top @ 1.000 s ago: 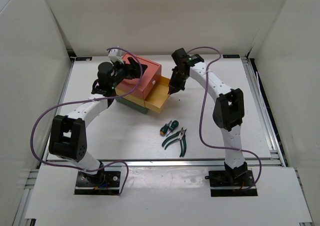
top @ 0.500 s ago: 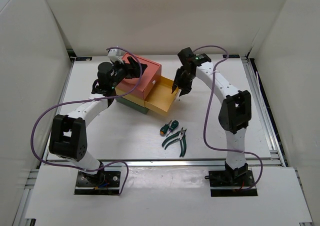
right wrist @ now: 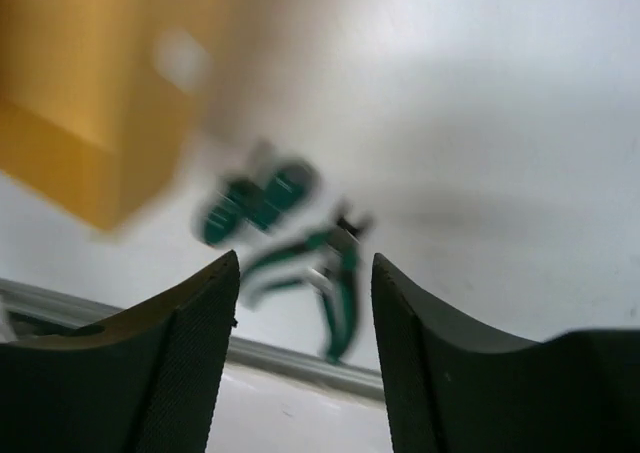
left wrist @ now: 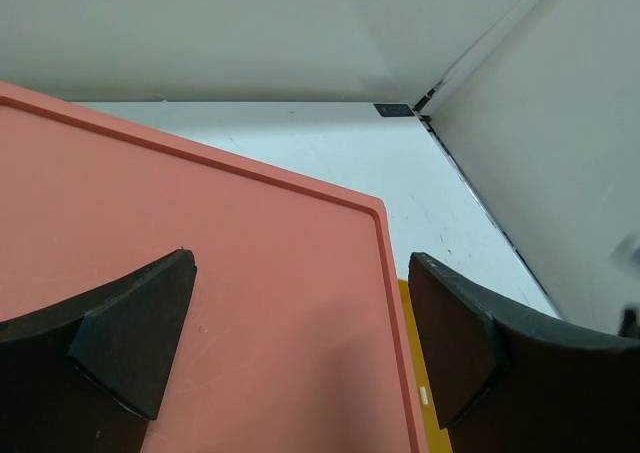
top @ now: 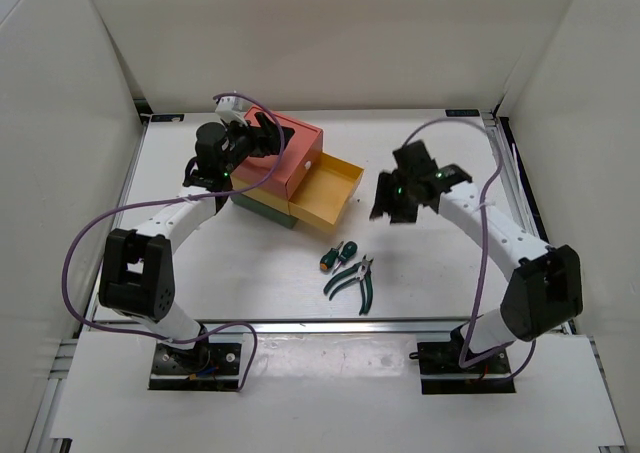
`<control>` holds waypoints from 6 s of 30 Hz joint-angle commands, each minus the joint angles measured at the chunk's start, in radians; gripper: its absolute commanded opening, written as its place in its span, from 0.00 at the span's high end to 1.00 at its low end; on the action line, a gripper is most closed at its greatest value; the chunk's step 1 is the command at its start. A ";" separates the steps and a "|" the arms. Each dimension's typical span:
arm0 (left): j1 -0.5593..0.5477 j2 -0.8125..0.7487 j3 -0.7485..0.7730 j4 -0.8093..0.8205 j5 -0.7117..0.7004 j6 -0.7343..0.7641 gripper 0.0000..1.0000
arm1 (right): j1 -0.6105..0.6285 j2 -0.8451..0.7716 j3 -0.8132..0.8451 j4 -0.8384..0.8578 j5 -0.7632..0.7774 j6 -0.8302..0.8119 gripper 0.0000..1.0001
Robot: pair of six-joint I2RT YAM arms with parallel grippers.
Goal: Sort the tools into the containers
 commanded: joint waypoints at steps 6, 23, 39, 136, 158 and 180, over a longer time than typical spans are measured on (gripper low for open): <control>0.010 0.065 -0.093 -0.248 -0.010 -0.033 0.01 | 0.216 -0.168 -0.443 0.114 0.018 -0.090 0.46; 0.009 0.047 -0.112 -0.268 -0.001 -0.025 0.01 | 0.449 -0.034 -0.462 0.282 0.207 -0.192 0.51; 0.010 0.028 -0.151 -0.246 -0.001 -0.036 0.01 | 0.458 0.141 -0.376 0.204 0.170 -0.222 0.72; 0.009 0.043 -0.118 -0.223 0.008 -0.078 0.01 | 0.204 0.445 0.730 -0.091 0.164 -0.265 0.36; 0.009 0.053 -0.147 -0.208 0.011 -0.090 0.01 | 0.296 -0.291 -0.527 0.142 0.096 -0.024 0.34; 0.009 0.004 -0.178 -0.242 -0.004 -0.062 0.01 | 0.345 0.034 -0.515 0.112 0.154 -0.057 0.88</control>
